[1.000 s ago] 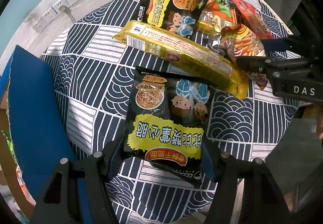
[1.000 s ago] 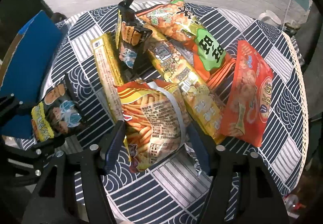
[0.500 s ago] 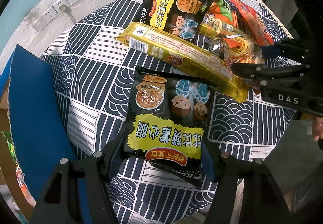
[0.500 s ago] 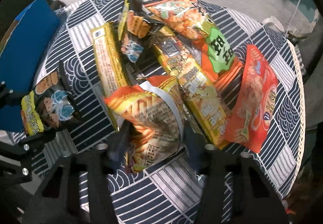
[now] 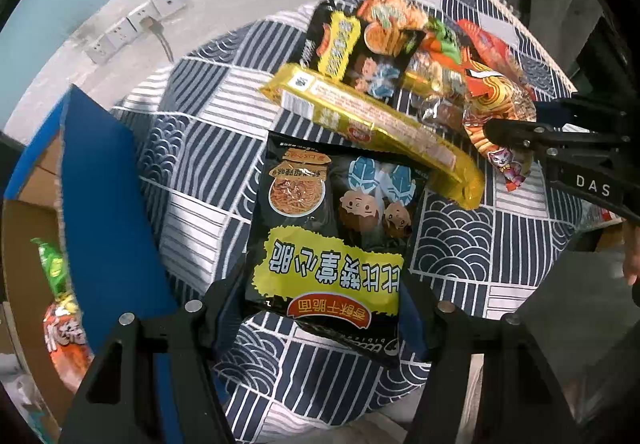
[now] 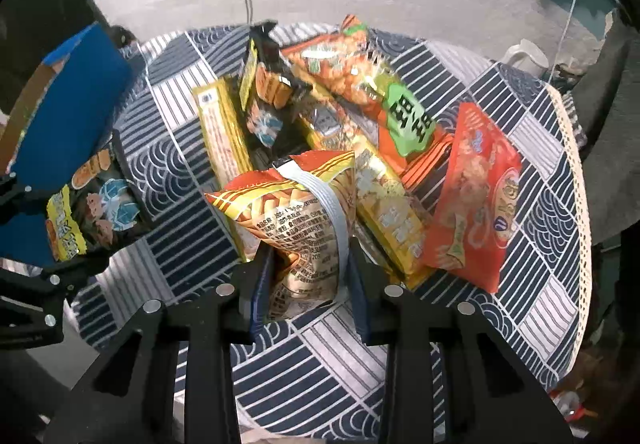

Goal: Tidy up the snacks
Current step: 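Carry both bags over the cardboard box and lower them inside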

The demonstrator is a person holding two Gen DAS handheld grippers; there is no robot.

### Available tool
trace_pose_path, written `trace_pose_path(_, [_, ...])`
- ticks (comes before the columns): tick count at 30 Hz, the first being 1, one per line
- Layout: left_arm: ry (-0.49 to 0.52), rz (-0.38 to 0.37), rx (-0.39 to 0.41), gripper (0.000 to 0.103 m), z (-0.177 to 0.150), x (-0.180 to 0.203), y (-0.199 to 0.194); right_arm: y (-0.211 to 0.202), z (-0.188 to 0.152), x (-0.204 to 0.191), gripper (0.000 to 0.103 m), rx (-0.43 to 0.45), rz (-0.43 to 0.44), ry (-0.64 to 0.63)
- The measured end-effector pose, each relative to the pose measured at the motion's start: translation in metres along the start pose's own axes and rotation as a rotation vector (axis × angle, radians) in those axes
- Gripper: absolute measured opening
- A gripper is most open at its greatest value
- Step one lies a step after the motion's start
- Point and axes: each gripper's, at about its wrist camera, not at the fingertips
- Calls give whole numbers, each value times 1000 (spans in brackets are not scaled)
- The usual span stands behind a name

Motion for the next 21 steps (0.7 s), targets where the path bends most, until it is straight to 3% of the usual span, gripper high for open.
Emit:
trace_pose_path(11, [-59,87,123,67,1,-22,-54,-41,17,-36,32,70,-2,-53])
trace_pose_path(21, [-149,179,217,67,-9,-69,-100,-66,41,-91,32,124,17,-148])
Point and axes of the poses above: each gripper's, at about its wrist camera, not at the fingertips, and y roughly the way its jaws point, x to its right, z to its top, and after that the axes turned 11 degrees about x, right-handed
